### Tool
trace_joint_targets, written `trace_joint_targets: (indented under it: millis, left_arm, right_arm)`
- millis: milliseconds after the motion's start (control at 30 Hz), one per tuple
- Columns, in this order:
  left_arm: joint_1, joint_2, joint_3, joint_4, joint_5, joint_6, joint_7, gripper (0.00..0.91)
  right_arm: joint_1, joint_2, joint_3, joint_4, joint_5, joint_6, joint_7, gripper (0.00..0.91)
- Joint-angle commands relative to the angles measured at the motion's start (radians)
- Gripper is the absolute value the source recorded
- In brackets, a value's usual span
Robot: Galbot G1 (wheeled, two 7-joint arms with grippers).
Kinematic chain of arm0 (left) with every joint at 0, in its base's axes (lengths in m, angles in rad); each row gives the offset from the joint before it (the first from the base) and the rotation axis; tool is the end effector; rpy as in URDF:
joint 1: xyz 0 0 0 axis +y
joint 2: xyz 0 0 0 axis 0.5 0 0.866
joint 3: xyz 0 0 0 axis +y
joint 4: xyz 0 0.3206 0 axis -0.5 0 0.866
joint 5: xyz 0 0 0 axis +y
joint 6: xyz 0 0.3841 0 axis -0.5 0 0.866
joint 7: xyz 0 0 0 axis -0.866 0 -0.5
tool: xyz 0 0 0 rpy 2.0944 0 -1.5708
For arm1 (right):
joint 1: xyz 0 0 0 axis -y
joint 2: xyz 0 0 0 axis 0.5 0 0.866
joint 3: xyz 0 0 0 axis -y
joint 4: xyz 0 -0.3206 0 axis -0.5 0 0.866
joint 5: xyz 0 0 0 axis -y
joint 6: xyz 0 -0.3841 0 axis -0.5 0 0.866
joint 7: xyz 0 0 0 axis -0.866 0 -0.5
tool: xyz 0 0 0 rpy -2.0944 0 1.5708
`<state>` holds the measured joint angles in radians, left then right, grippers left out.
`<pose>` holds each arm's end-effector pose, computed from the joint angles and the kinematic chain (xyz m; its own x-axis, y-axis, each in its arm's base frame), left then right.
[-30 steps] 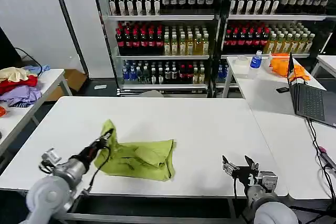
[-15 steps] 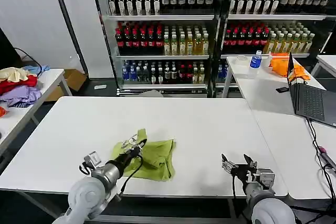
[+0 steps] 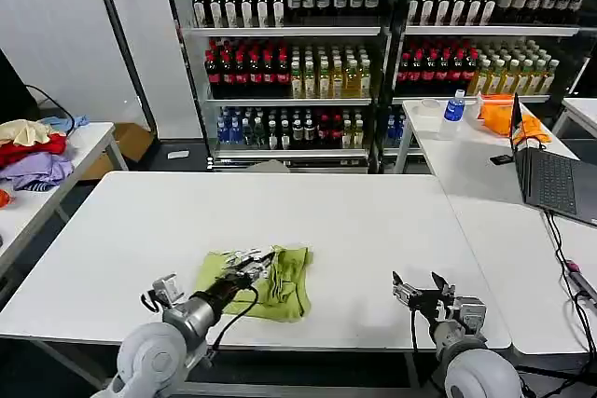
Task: Fold and organize the clothes.
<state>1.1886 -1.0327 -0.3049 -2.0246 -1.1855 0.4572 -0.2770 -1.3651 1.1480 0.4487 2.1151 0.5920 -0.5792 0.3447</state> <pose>0.3098 0.0137 -0.2149 -0.8276 0.4256 0.3660 0.1729 0.8136 -0.5551 0.2734 -0.0275 -0.2174 -0.8956 -0.0253 0.4442 0.0028 0.9980 0.0625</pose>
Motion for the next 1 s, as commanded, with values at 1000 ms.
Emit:
trace_joint_targets:
  millis: [1000]
  left_arm:
    - [0.009, -0.01, -0.134, 0.236, -0.071, 0.115, 0.109, 0.907]
  right_arm:
    - [0.016, -0.002, -0.002, -0.012, -0.003, 0.001, 0.008, 0.907]
